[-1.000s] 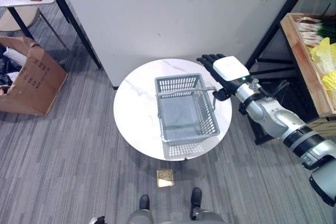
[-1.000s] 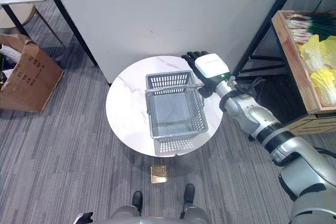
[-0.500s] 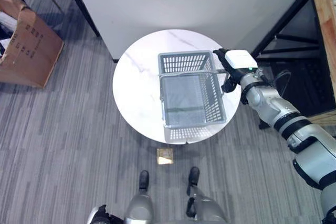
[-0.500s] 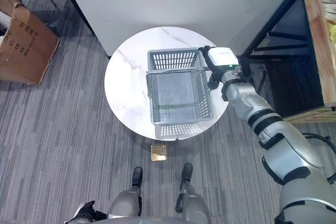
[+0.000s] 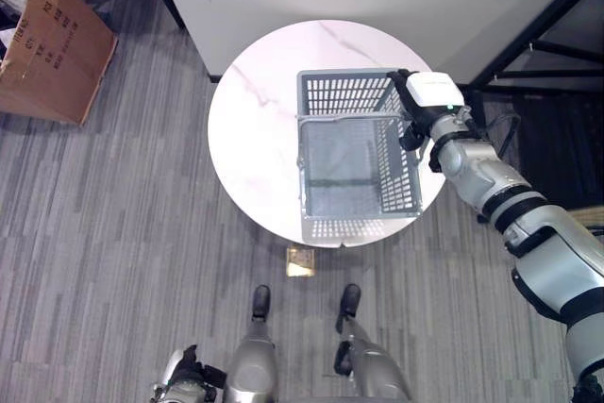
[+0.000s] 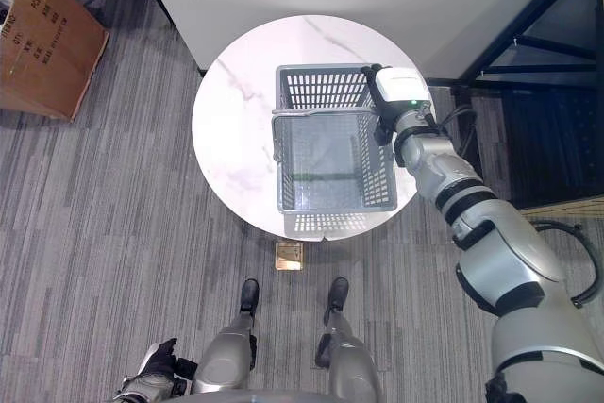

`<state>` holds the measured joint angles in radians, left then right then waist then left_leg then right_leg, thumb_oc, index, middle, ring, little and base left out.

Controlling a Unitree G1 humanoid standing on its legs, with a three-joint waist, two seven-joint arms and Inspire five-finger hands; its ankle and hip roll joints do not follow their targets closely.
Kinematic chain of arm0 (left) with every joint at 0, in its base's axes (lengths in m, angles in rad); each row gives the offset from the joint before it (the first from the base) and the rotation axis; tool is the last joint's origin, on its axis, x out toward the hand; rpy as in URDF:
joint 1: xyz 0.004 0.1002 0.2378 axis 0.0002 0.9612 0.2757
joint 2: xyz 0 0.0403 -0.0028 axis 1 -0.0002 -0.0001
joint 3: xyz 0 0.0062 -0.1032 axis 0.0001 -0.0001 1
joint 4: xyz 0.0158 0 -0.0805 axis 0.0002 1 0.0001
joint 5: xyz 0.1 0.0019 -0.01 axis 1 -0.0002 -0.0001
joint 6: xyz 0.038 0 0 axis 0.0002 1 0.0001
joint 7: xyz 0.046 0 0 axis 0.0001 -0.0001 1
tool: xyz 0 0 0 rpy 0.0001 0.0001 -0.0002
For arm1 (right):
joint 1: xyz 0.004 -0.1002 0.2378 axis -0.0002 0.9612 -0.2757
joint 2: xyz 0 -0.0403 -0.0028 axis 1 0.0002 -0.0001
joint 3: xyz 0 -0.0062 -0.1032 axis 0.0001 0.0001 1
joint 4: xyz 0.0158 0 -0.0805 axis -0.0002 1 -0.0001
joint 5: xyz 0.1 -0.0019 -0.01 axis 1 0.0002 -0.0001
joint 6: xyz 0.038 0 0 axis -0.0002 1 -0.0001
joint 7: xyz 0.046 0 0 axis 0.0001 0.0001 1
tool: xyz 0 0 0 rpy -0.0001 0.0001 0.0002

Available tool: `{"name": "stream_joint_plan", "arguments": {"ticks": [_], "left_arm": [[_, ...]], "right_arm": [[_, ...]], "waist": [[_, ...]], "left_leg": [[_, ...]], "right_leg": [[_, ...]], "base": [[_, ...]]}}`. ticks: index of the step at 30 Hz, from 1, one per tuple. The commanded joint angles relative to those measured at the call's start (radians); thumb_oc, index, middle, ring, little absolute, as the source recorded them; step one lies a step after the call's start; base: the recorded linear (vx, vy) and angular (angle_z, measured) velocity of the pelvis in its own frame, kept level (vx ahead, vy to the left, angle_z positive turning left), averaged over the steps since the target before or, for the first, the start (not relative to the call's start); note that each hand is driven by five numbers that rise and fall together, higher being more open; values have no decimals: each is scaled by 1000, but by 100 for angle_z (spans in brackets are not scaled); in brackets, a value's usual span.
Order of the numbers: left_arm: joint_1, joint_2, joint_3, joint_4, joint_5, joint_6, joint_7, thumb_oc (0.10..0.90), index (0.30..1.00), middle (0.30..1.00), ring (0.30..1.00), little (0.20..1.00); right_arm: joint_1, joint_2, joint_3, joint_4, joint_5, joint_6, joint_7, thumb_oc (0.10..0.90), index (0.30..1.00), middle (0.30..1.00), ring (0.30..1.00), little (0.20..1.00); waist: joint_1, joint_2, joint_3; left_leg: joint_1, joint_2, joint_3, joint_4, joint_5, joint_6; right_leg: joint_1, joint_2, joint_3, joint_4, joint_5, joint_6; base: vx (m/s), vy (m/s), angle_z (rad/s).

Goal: Get the vegetables into the basket

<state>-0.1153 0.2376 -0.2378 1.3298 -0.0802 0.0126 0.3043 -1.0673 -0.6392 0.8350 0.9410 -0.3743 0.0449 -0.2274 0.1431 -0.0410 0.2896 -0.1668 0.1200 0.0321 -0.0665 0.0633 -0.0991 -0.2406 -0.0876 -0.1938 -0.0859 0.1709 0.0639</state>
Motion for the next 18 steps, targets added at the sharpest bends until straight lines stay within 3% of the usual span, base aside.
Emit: {"name": "stream_joint_plan", "arguments": {"ticks": [1,5,11,13,15,18], "left_arm": [[0,49,-71,39,-8,6,33,900,1000,1000,1000,1000],[-8,49,-87,41,4,7,30,900,1000,1000,1000,1000],[-10,46,-93,43,30,22,27,900,1000,1000,1000,1000],[0,48,-59,37,35,36,21,900,1000,1000,1000,1000],[3,45,-48,35,40,42,19,900,1000,1000,1000,1000],[23,44,-1,39,71,61,0,900,1000,1000,1000,1000]], "right_arm": [[-184,18,20,137,17,13,-71,400,300,300,300,300],[-184,38,9,209,10,15,-80,400,300,300,300,300],[-169,33,8,132,-4,11,-75,400,300,300,300,300],[-131,-61,15,-144,-48,6,-51,400,300,300,300,300],[-105,-92,7,-226,-52,-1,-45,400,300,300,300,300],[5,-223,-55,-507,-35,-41,-11,400,300,300,300,300]], "waist": [[17,-44,-12],[17,-42,-14],[5,-41,-27],[-12,-44,-43],[-20,-44,-47],[-47,-40,-68]], "left_leg": [[-15,0,-52,-21,41,2],[-7,-4,-52,-21,35,4],[21,-7,-43,-21,21,8],[57,-7,-26,-21,3,12],[66,-7,-20,-21,-1,12],[103,-9,-1,-21,-18,16]], "right_leg": [[40,-72,28,9,-6,84],[46,-72,32,8,-8,86],[59,-74,45,13,-14,86],[82,-80,55,17,-19,86],[87,-82,59,18,-21,87],[108,-89,66,22,-27,90]], "base": [[0,0,0],[10,12,4],[5,8,-2],[34,45,-7],[12,25,-10],[19,43,-9]]}}
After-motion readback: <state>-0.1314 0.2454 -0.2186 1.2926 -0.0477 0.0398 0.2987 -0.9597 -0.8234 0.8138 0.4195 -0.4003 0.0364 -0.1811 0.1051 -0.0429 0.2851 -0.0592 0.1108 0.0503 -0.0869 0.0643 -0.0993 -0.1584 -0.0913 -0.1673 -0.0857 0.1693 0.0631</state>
